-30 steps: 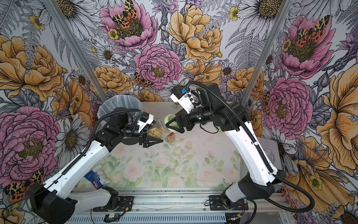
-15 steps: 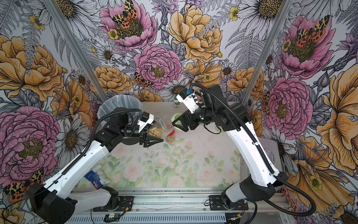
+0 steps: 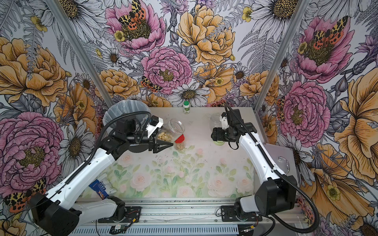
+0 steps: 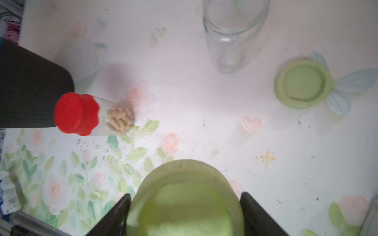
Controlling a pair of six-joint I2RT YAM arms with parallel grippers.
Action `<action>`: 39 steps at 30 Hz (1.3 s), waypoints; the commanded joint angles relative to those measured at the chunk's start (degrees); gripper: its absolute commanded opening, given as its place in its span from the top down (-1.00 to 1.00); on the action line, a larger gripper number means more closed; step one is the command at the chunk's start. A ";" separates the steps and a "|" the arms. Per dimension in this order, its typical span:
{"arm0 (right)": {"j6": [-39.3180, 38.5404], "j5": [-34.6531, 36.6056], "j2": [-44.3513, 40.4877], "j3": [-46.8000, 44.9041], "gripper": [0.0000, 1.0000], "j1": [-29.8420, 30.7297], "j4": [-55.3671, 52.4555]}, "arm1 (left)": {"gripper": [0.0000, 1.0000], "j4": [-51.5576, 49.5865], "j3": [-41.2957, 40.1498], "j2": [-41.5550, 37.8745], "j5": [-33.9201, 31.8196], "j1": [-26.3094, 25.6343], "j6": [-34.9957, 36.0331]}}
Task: Empty moldy peanuts from jars
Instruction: Place the lid at the center of the board.
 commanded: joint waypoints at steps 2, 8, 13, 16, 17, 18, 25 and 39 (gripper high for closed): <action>3.98 5.93 5.03 -3.08 -0.40 -2.35 8.04 | 0.72 -0.10 3.79 -0.71 -5.40 0.50 -1.42; 3.90 9.14 13.24 -3.55 -0.41 -3.96 11.11 | 0.71 -6.63 7.80 0.30 -12.15 0.81 -0.65; 3.88 10.95 20.94 -2.15 -0.41 -4.53 12.17 | 0.71 -12.25 11.50 0.49 -16.71 2.43 0.29; 3.73 12.38 23.64 -1.11 -0.41 -4.56 12.43 | 0.71 -16.35 13.36 0.58 -20.19 3.93 0.95; 3.74 12.00 24.39 -0.70 -0.42 -4.71 12.43 | 0.71 -17.93 13.98 0.70 -21.67 4.34 1.39; 3.75 11.80 24.96 -0.37 -0.42 -4.83 12.59 | 0.71 -19.39 14.53 0.90 -23.04 4.76 1.75; 4.21 12.89 28.05 0.01 -0.56 -5.17 12.57 | 0.71 -26.12 17.86 1.16 -29.93 9.54 2.25; 3.86 9.62 28.43 -2.23 -0.73 -5.55 12.72 | 0.71 -37.21 25.96 5.43 -39.28 18.64 6.28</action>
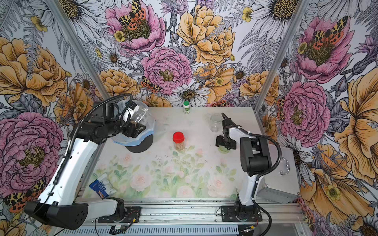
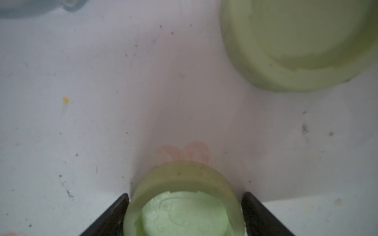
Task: Empty moldy peanuts from jars
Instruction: Place the lid at the center of the board.
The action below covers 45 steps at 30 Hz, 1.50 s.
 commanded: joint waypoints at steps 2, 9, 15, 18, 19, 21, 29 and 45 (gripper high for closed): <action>0.35 -1.74 0.64 -1.17 -0.76 -0.44 0.80 | 0.71 -1.89 3.23 1.26 -4.46 3.00 2.19; 0.29 -2.96 0.35 -1.85 -0.91 -0.43 1.06 | 0.71 -5.47 8.32 4.07 -6.04 6.32 4.30; 0.42 -4.35 0.35 -2.73 -0.99 -0.44 1.78 | 0.71 -8.26 14.26 7.20 -8.39 6.78 5.55; 0.93 -4.56 0.03 -3.10 -0.99 -0.50 1.87 | 0.70 -9.18 16.08 8.68 -9.93 6.73 5.97; 0.78 -4.77 -0.05 -3.14 -0.99 -0.48 1.87 | 0.71 -9.52 16.57 9.22 -10.91 6.79 6.26; 0.51 -5.12 -0.09 -3.28 -0.99 -0.51 1.78 | 0.71 -9.92 17.23 10.10 -12.72 6.78 6.55; 1.02 -2.97 -2.45 -4.06 -0.99 -0.39 1.95 | 0.70 -10.88 19.48 12.29 -15.74 6.78 6.70; -1.04 -4.72 -9.36 -3.48 -0.99 0.01 2.17 | 0.68 -11.82 21.79 14.40 -24.46 5.57 8.10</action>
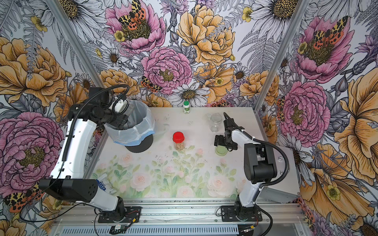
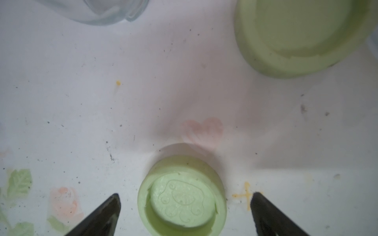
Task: Empty moldy peanuts from jars
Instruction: Place the lid at the center of the board, then pour the moldy peanuts from the jar into the trash bin.
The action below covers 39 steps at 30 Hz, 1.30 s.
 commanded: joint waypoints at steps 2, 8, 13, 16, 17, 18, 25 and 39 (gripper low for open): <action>-0.95 -0.33 -2.38 1.24 -0.99 -0.02 0.57 | 0.67 2.00 2.45 0.03 -4.56 -1.09 1.22; -1.00 0.87 -3.80 1.77 -0.99 -0.02 0.67 | 0.67 -0.68 6.42 1.95 -12.61 -1.54 2.64; -1.05 0.44 -4.26 1.70 -0.99 0.02 1.41 | 0.67 -1.43 6.95 3.13 -18.96 -2.64 6.03; -1.16 0.09 -4.44 1.18 -0.99 0.04 2.35 | 0.67 -1.26 6.61 3.99 -23.63 -4.17 9.54; -1.04 0.05 -4.63 1.00 -0.99 0.07 2.69 | 0.67 -1.34 7.01 4.57 -25.26 -4.42 10.46; -1.07 -0.14 -4.72 0.65 -0.99 0.03 3.17 | 0.67 -1.67 7.47 5.14 -25.62 -4.44 11.48; -0.29 -0.75 -5.28 -1.97 -0.99 0.03 6.86 | 0.67 -2.36 11.07 10.72 -32.06 -5.82 17.72; 2.79 0.97 -5.05 -5.96 -0.99 0.06 13.74 | 0.65 -2.72 17.33 21.56 -37.35 -6.66 27.99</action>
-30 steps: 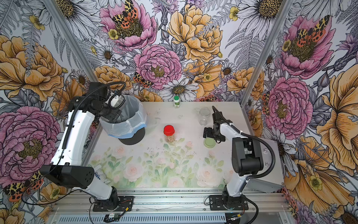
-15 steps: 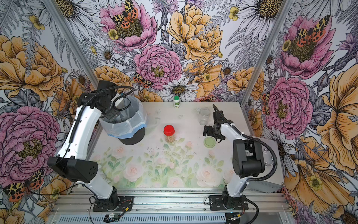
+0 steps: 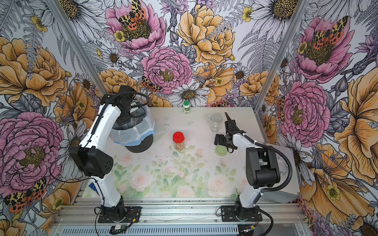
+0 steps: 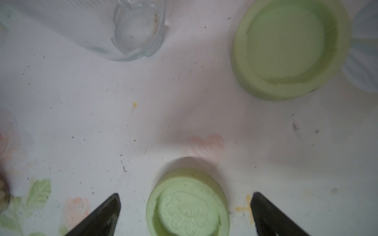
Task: Empty moldy peanuts from jars
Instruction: Pour the moldy peanuts from the jar into the trash bin.
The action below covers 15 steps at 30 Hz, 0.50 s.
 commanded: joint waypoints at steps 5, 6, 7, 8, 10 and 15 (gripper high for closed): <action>1.43 1.84 -1.42 -0.95 -0.99 0.07 4.69 | 0.65 2.29 2.10 -0.49 -5.81 -0.32 3.94; 1.28 1.99 -1.57 -1.00 -0.99 -0.07 4.73 | 0.66 2.29 2.17 -0.75 -6.05 -0.15 4.05; 1.03 1.94 -1.63 -1.16 -0.99 -0.02 4.80 | 0.66 2.29 2.59 -0.67 -6.02 -0.18 4.25; 1.14 1.99 -1.72 -1.30 -0.99 0.00 5.20 | 0.66 2.30 3.57 0.26 -6.42 -0.77 4.73; 1.51 0.47 -1.13 -0.87 -0.99 0.03 6.17 | 0.67 2.45 3.46 0.99 -4.84 -3.07 5.95; 2.13 -0.41 -1.45 -1.49 -0.99 0.16 7.08 | 0.68 2.37 -1.39 -3.63 -5.81 -1.22 3.89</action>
